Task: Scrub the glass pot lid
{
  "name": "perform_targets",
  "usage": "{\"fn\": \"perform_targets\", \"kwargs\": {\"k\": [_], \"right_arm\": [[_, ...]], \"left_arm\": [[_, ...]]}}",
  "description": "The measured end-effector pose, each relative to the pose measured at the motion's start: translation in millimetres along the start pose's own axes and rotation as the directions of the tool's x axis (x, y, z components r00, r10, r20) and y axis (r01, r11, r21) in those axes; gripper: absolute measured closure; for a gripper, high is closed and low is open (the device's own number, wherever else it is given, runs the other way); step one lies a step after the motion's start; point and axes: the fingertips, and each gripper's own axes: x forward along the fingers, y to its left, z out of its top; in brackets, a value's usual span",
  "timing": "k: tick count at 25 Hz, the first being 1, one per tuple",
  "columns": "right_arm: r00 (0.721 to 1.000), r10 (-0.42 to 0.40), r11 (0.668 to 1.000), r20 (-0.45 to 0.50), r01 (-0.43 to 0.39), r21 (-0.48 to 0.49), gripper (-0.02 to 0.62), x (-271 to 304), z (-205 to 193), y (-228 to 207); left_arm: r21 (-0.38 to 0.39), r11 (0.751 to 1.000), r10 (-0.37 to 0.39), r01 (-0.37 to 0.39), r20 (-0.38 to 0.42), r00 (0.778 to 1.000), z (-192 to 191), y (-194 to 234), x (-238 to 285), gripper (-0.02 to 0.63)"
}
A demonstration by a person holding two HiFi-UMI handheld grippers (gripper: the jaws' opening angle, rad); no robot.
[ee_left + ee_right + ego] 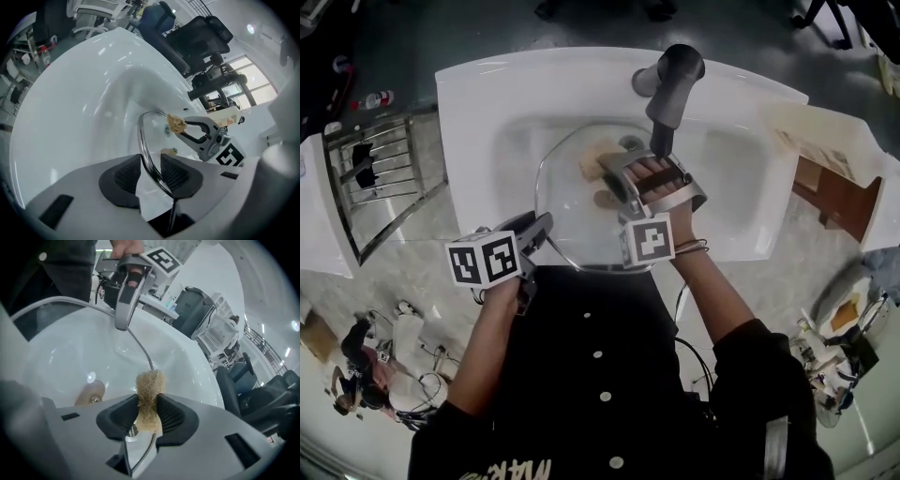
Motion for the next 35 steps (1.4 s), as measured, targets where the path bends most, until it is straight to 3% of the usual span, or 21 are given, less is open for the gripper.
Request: {"fn": "perform_targets", "kwargs": {"k": [7,23,27,32,35], "right_arm": [[1.000,-0.014,0.997,0.008,0.014,-0.075,0.459,35.6,12.7,-6.6],[0.999,0.031,0.996,-0.024,-0.033,-0.088,0.463,47.6,1.4,-4.0],[0.992,0.078,0.984,-0.104,-0.093,-0.152,0.463,36.7,-25.6,3.5],[0.987,0.107,0.977,-0.124,-0.127,-0.171,0.463,23.3,-45.1,10.4],[0.956,0.171,0.941,-0.238,-0.230,-0.247,0.463,12.3,-71.4,19.7]], "left_arm": [[-0.008,1.000,0.002,-0.002,-0.027,1.000,-1.4,-0.4,2.1,0.465],[-0.013,0.999,0.039,-0.039,-0.013,0.999,-3.8,2.6,2.0,0.471],[-0.014,0.999,0.041,-0.041,-0.004,0.999,-3.1,2.7,3.0,0.472],[-0.013,0.999,0.039,-0.039,-0.005,0.999,-2.7,2.5,1.7,0.471],[-0.010,0.999,0.033,-0.033,-0.009,0.999,-1.9,1.3,1.5,0.469]]}}
